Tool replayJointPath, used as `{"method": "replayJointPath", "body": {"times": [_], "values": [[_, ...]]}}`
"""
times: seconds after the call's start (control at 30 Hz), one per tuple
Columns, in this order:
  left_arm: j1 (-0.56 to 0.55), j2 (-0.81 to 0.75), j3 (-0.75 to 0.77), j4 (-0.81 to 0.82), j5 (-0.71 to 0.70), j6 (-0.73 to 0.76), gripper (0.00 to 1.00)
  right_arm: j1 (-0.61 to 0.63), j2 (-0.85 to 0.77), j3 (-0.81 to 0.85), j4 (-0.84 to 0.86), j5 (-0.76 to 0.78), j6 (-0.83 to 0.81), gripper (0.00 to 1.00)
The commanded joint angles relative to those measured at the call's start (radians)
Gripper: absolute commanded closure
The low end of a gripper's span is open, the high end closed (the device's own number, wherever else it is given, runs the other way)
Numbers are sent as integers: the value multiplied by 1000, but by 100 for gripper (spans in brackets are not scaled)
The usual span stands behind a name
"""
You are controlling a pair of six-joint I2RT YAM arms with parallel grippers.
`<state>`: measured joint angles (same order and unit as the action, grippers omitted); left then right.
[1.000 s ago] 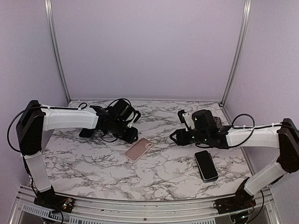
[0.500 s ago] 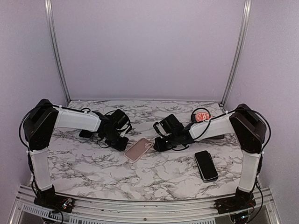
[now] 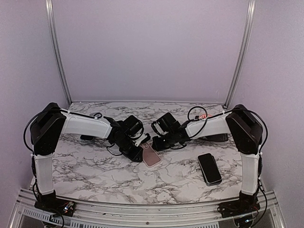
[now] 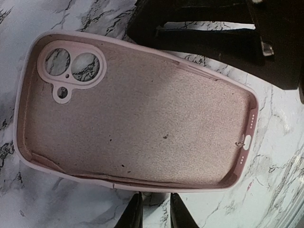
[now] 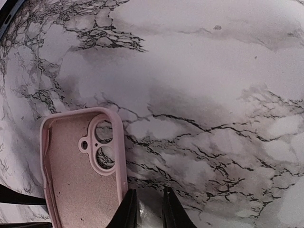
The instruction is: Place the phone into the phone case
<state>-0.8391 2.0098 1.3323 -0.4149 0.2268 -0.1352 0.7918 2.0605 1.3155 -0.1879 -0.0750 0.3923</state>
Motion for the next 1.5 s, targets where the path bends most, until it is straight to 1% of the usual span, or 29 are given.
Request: {"method": "replayJointPath", "body": {"times": [0.0,0.17,0.23,0.27,0.3,0.33,0.37,0.4,0.47,0.5,0.57,0.7,0.77,0.83,0.9,1.07,1.2,1.37,1.47], "values": [[9,2,3,-38,-25,7,78,4,-37,63,-93,68,-35,81],[58,-95,-48,14,-61,-64,77,0,-170,76,-224,214,-90,77],[91,-140,-69,26,-71,-111,77,-8,-238,68,-303,283,-94,72],[106,-166,-79,25,-70,-135,77,-14,-274,58,-354,316,-86,66],[117,-209,-88,25,-64,-155,75,-21,-308,40,-401,349,-72,52],[126,-249,-99,25,-55,-167,71,-25,-347,20,-456,381,-41,33],[131,-288,-110,24,-56,-173,61,-28,-383,-2,-508,413,-10,12],[132,-331,-118,19,-73,-173,48,-32,-417,-28,-558,436,22,3],[133,-395,-126,-9,-135,-155,8,-40,-480,-75,-648,450,75,1],[134,-416,-126,-25,-167,-141,2,-46,-518,-105,-684,435,95,1],[135,-436,-120,-42,-206,-112,1,-56,-562,-139,-735,393,127,1],[139,-416,-116,-39,-222,-95,1,-85,-602,-207,-800,255,147,1],[147,-410,-115,-49,-156,-95,1,-90,-612,-232,-840,221,157,1],[151,-430,-131,-47,-99,-99,1,-91,-622,-262,-867,227,173,1],[152,-453,-145,-38,-89,-102,1,-101,-634,-300,-871,228,190,1],[153,-482,-151,-34,-88,-92,1,-138,-643,-369,-814,217,181,1],[154,-471,-153,-34,-79,-87,1,-153,-617,-378,-807,258,169,1],[159,-443,-151,-34,-64,-88,1,-163,-607,-400,-773,272,157,3],[161,-430,-151,-35,-51,-86,1,-163,-595,-404,-748,253,145,5]]}}
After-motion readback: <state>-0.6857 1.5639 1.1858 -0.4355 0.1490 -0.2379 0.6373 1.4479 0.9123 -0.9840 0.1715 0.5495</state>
